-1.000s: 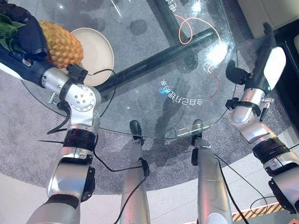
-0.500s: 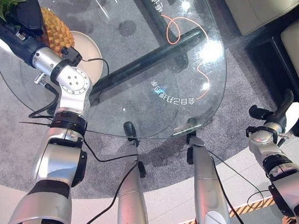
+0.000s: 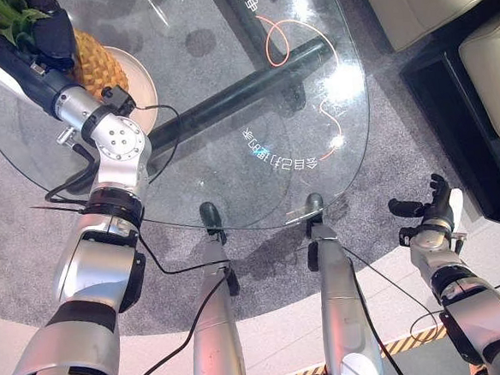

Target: Pick up the fruit to the plate

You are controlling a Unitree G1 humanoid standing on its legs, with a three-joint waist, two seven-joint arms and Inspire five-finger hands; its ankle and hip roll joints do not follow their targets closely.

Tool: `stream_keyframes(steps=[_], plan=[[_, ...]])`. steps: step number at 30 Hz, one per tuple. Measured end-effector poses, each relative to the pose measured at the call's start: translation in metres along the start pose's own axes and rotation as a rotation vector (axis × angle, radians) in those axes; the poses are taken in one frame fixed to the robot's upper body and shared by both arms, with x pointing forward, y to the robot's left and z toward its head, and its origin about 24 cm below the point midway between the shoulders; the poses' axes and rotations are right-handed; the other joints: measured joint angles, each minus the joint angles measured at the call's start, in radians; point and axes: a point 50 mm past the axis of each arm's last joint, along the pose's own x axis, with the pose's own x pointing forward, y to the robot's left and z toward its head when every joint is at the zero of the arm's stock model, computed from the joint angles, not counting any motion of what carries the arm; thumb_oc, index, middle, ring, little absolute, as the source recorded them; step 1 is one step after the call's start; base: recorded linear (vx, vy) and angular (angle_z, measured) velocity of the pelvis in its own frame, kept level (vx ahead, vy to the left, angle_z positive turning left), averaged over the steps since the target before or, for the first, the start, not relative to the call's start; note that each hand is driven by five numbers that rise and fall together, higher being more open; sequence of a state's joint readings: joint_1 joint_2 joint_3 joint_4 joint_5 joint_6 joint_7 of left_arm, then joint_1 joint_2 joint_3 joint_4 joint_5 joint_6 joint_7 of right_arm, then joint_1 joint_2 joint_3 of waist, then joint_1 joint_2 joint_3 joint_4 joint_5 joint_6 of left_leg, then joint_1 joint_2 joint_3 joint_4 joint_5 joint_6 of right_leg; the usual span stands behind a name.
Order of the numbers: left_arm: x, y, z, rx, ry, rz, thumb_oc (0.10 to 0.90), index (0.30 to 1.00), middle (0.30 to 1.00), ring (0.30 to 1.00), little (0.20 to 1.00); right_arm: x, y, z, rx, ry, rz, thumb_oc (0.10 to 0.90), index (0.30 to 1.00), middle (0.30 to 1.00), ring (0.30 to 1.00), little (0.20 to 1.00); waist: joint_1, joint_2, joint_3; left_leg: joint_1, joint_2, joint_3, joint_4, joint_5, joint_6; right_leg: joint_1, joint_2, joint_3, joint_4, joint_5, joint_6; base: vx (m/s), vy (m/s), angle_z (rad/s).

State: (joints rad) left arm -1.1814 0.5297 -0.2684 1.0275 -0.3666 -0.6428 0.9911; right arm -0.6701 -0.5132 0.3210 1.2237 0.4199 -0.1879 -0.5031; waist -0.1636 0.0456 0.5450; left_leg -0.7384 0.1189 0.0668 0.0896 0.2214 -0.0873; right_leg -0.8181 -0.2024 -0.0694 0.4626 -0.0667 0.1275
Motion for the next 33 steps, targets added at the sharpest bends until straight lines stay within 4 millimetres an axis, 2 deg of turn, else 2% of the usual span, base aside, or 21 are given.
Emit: stream_keyframes(steps=[6,11,22,25,26,28,33], plan=[[0.001,0.000,-0.002,0.016,0.005,-0.019,0.100,0.300,0.300,0.300,0.200,-0.001,0.003,0.000,-0.004,0.000,0.016,0.800,0.900,0.900,0.900,0.900,-0.002,-0.010,-0.001,-0.022,0.002,0.000,0.005,0.000,0.000,-0.022,0.002,0.003,0.003,0.001,-0.002,0.01,0.017,-0.01],[0.002,0.002,-0.005,0.038,0.013,-0.028,0.100,0.300,0.300,0.300,0.200,-0.003,0.006,-0.001,-0.014,-0.004,0.028,0.800,0.900,0.900,0.900,0.900,-0.005,-0.028,0.000,-0.029,0.003,0.001,0.006,0.000,0.000,-0.032,0.004,0.007,0.004,0.001,-0.002,0.01,0.020,-0.01],[0.010,-0.011,0.009,0.023,-0.031,-0.067,0.100,0.300,0.300,0.300,0.200,-0.007,0.015,-0.001,-0.015,-0.015,0.055,0.800,0.900,0.900,0.900,0.900,-0.006,-0.058,0.000,-0.059,0.006,0.001,0.018,0.000,0.000,-0.056,0.008,0.007,0.007,0.003,-0.005,0.00,0.000,0.00],[0.019,-0.014,0.017,0.022,-0.054,-0.056,0.100,0.300,0.300,0.300,0.200,-0.007,0.016,0.001,-0.006,-0.027,0.059,0.800,0.900,0.900,0.900,0.900,-0.010,-0.062,0.001,-0.085,0.009,-0.003,0.039,-0.005,-0.001,-0.069,0.010,0.003,0.009,0.005,-0.007,0.00,0.000,0.00],[0.021,-0.013,0.018,0.025,-0.058,-0.051,0.158,0.349,0.349,0.349,0.258,-0.008,0.017,0.001,-0.005,-0.026,0.062,0.800,0.900,0.900,0.900,0.900,-0.011,-0.065,0.001,-0.086,0.009,-0.004,0.039,-0.005,-0.002,-0.069,0.010,0.002,0.009,0.005,-0.007,0.00,0.000,0.00],[0.023,-0.011,0.019,0.030,-0.064,-0.046,0.405,0.561,0.561,0.561,0.505,-0.008,0.018,0.000,-0.006,-0.024,0.064,0.800,0.900,0.900,0.900,0.900,-0.012,-0.068,0.001,-0.086,0.009,-0.004,0.040,-0.005,-0.002,-0.069,0.010,0.002,0.009,0.005,-0.007,0.02,0.006,0.00],[0.022,-0.010,0.016,0.051,-0.062,-0.050,0.416,0.571,0.571,0.571,0.516,-0.009,0.018,0.000,-0.006,-0.030,0.066,0.800,0.900,0.900,0.900,0.900,-0.012,-0.070,0.000,-0.090,0.009,-0.007,0.049,-0.007,-0.002,-0.071,0.010,0.002,0.016,0.005,-0.008,0.00,0.000,0.00]])
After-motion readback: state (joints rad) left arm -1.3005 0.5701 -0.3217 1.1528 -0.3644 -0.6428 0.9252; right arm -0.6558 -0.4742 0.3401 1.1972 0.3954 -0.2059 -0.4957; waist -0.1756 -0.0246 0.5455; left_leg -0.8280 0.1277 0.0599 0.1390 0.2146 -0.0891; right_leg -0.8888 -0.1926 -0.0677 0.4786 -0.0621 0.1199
